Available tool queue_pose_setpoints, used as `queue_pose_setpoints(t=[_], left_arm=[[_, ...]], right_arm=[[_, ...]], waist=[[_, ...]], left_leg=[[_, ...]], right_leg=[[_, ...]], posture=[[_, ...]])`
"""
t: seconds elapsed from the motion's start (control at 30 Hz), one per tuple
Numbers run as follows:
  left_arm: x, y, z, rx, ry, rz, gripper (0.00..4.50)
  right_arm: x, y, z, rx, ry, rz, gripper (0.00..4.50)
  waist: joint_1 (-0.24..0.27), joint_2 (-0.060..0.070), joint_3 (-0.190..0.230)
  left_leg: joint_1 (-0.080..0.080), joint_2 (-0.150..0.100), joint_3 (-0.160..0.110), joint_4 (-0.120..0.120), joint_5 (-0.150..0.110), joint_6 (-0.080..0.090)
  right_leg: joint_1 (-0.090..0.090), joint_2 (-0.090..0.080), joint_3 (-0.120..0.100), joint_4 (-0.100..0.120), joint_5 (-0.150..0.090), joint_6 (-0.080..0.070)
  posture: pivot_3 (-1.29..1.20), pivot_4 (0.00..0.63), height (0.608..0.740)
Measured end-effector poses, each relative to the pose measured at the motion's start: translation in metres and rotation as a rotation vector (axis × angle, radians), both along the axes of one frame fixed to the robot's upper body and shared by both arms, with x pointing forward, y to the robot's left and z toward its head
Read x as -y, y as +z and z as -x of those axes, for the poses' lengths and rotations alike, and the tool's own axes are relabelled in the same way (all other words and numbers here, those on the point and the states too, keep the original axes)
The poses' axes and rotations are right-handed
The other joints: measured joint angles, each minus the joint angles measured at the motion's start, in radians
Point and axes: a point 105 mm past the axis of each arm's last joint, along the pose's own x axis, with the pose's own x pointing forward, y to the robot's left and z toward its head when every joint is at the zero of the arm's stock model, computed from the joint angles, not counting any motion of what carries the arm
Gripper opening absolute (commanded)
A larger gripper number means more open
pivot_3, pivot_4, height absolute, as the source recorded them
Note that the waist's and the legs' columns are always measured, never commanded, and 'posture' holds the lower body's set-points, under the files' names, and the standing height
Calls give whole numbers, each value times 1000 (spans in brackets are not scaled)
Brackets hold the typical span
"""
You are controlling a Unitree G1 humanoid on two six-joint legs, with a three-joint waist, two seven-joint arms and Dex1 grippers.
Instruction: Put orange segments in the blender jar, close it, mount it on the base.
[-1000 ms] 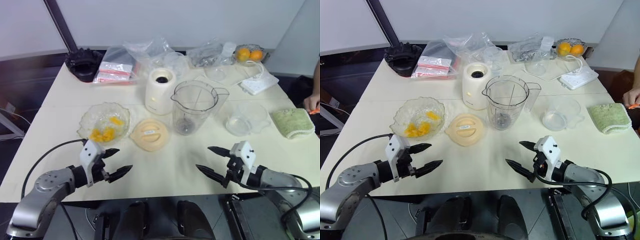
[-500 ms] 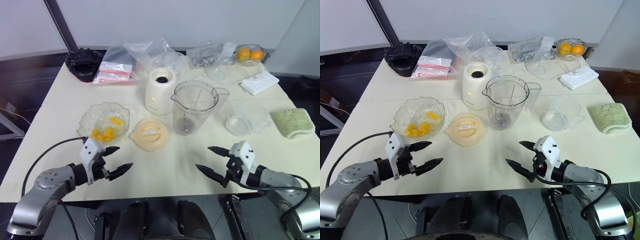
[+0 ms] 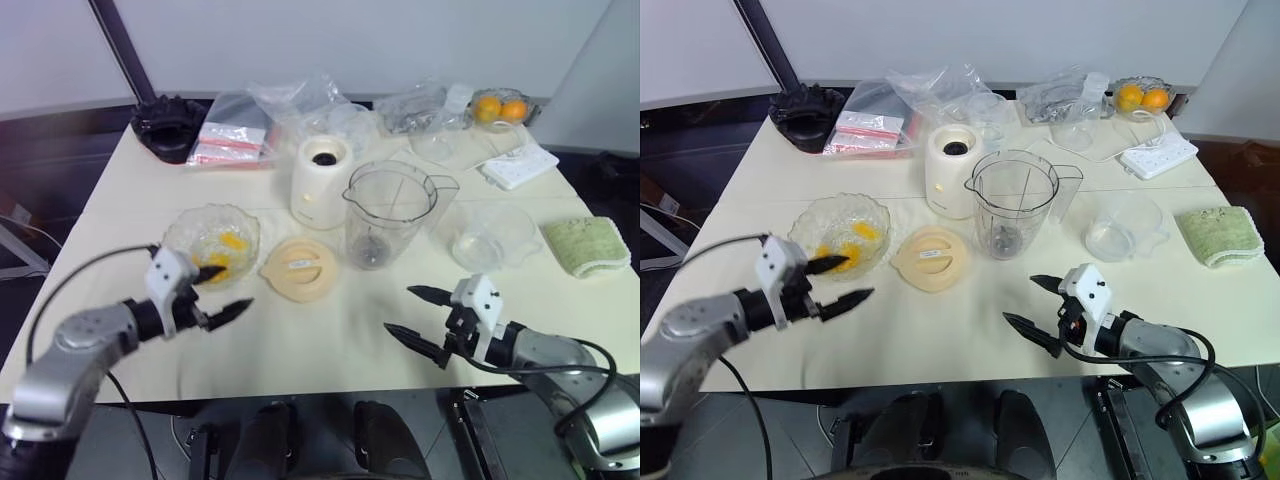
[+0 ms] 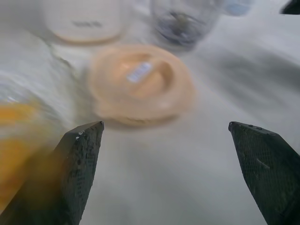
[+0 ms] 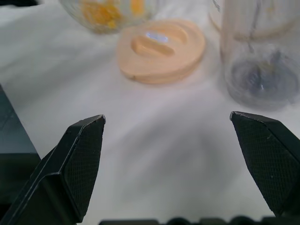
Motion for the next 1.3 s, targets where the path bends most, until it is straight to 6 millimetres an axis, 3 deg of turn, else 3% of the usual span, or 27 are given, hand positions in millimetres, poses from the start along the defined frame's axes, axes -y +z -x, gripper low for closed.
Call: queue_pose_setpoints(t=[0.1,0.2,0.27,0.37,0.47,0.57,0.67,0.73,0.93,1.1,1.3], left_arm=[[-31,16,-23,3,61,-151,4451],[-52,15,-37,-136,112,-232,4451],[-55,12,-44,-223,101,-259,4451],[-55,22,-74,-215,84,-348,4451],[-55,32,-100,-186,89,-413,4451],[-49,19,-114,-223,49,-462,4451],[-43,-5,-115,-296,-3,-493,4451],[-45,-10,-114,-329,-9,-489,4451],[-40,0,-122,-330,-31,-501,4451],[-32,-17,-119,-387,-66,-501,4451],[-28,-22,-115,-412,-109,-509,4451]], right_arm=[[-13,17,1,26,66,-11,4500],[-21,27,1,29,116,0,4500],[-30,34,1,35,157,0,4500],[-43,45,6,61,207,4,4500],[-59,39,12,40,235,-12,4500],[-70,26,16,11,219,-22,4500],[-76,18,19,-2,193,-21,4500],[-75,15,19,-7,171,-20,4500],[-78,7,25,-13,128,-25,4500],[-85,6,26,-10,105,-45,4500],[-83,4,26,-5,85,-34,4500]], waist=[[-1,-2,2],[-2,-3,2],[-1,-5,4],[19,-10,7],[24,-12,6],[21,-12,6],[16,-14,7],[15,-16,8],[21,-17,8],[19,-17,8],[19,-17,8]], left_leg=[[-1,0,0,0,0,1],[-2,-1,1,0,0,2],[-3,-1,1,1,0,2],[-5,-1,-1,2,0,2],[-7,-2,-1,3,0,2],[-9,-4,0,4,-1,4],[-14,-3,0,5,-1,4],[-14,-3,-1,6,-1,4],[-14,-3,-2,9,-1,4],[-14,-2,-2,13,-1,5],[-14,-2,-2,14,-1,5]], right_leg=[[-1,1,-1,0,0,0],[-2,2,-2,0,0,1],[-3,3,-2,0,0,1],[-3,3,-5,1,0,1],[-3,3,-6,1,0,1],[-5,1,-5,1,0,2],[-9,2,-5,3,3,6],[-10,3,-5,4,3,6],[-7,3,-6,4,3,6],[-7,3,-6,6,3,7],[-7,3,-6,7,3,7]], posture=[[0,150,740],[0,150,740],[0,150,740],[0,150,740],[0,150,740],[0,150,740],[0,150,740],[0,150,740],[0,150,740],[0,150,740],[0,150,740]])
